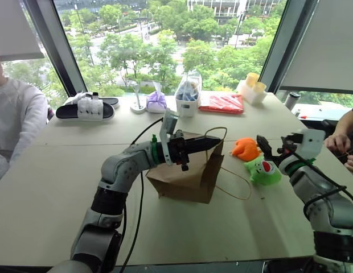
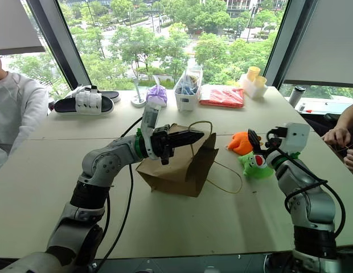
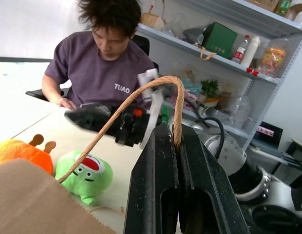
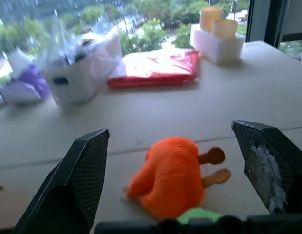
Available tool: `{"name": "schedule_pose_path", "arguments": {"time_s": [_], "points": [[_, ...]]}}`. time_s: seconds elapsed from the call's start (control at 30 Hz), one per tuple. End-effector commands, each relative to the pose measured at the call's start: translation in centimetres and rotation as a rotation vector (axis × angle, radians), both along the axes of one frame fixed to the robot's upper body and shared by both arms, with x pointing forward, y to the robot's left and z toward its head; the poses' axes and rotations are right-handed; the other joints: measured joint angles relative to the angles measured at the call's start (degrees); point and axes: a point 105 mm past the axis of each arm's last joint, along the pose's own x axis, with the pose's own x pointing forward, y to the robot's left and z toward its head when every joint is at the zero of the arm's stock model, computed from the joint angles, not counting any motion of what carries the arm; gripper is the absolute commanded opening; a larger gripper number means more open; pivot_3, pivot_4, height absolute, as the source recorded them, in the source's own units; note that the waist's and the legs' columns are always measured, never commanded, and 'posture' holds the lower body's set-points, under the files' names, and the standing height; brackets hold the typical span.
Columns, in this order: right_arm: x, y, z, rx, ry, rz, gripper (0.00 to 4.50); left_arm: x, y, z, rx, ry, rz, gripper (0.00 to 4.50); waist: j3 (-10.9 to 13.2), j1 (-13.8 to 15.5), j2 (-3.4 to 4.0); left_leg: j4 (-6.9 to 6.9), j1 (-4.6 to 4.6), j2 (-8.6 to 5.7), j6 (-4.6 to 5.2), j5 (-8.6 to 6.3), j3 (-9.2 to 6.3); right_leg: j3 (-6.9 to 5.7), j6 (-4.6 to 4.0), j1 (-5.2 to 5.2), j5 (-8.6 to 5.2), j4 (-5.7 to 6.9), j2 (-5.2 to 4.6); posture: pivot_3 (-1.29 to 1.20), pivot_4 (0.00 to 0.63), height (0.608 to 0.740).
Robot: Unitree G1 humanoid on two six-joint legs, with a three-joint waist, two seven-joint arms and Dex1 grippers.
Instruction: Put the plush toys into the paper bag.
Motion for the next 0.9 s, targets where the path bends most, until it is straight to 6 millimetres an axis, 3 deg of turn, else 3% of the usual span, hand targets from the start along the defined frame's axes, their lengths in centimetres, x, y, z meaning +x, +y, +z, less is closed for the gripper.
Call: {"name": "schedule_pose_path", "arguments": {"time_s": [0.03, 0.2, 0.33, 0.43, 0.67, 0.7, 0.77, 0.9], "points": [[-0.2, -0.2, -2.9, -0.004, 0.154, -0.015, 4.48, -0.4, -0.1, 1.3, -0.03, -0.06, 0.0, 0.0, 0.0, 0.0, -0.01, -0.01, 0.0, 0.01, 0.0, 0.0, -0.01, 0.0, 0.0, 0.02, 0.0, -0.02, 0.0, 0.0, 0.15, 0.74], [0.1, -1.5, -5.4, 0.007, 0.235, -0.075, 4.48, -0.5, -0.2, 1.0, -0.018, -0.065, 0.003, 0.0, 0.0, -0.1, 0.0, -0.01, 0.0, 0.01, 0.0, 0.0, 0.03, 0.03, 0.0, 0.03, 0.0, -0.06, 0.0, 0.0, 0.15, 0.74], [0.0, -1.3, -7.9, 0.079, 0.306, -0.071, 4.48, -0.3, -0.2, 1.0, -0.017, -0.072, 0.013, 0.0, 0.0, -0.1, -0.01, 0.01, 0.05, 0.01, 0.0, 0.0, 0.02, 0.02, 0.0, 0.1, 0.0, -0.07, 0.0, 0.0, 0.15, 0.74], [-0.1, -0.8, -8.2, 0.134, 0.305, -0.052, 3.68, -0.3, -0.1, 1.0, -0.015, -0.072, 0.016, 0.0, 0.0, 0.0, -0.02, 0.05, 0.05, 0.01, 0.0, 0.0, 0.0, 0.02, 0.01, 0.16, 0.0, -0.09, 0.0, 0.0, 0.15, 0.74], [-0.7, -0.6, -7.9, 0.179, 0.285, -0.053, 0.3, -0.5, 0.0, 0.9, -0.012, -0.071, 0.015, 0.0, 0.0, 0.0, -0.03, 0.06, 0.06, 0.0, 0.0, 0.0, -0.03, 0.0, 0.01, 0.19, 0.01, -0.11, 0.0, 0.0, 0.15, 0.74], [-0.9, -0.7, -7.5, 0.182, 0.274, -0.055, 0.02, -0.5, 0.1, 1.0, -0.013, -0.069, 0.014, 0.0, 0.0, 0.0, -0.02, 0.06, 0.06, 0.0, 0.0, 0.0, -0.04, -0.01, 0.01, 0.19, 0.01, -0.11, 0.0, 0.0, 0.15, 0.74], [-1.3, -0.9, -5.9, 0.168, 0.218, -0.045, 0.02, -0.5, 0.1, 1.1, -0.015, -0.067, 0.009, 0.0, 0.0, 0.2, -0.02, 0.06, 0.03, 0.0, 0.0, 0.0, -0.07, -0.01, 0.01, 0.18, 0.01, -0.1, 0.0, 0.0, 0.15, 0.74], [-3.1, 1.3, 2.4, 0.153, -0.032, 0.26, 0.02, -0.4, 0.2, 1.4, -0.017, -0.066, -0.006, 0.0, 0.1, 0.0, 0.14, 0.06, -0.04, -0.02, 0.01, -0.01, -0.06, 0.01, 0.02, 0.14, 0.01, -0.18, -0.01, 0.0, 0.15, 0.74]]}}
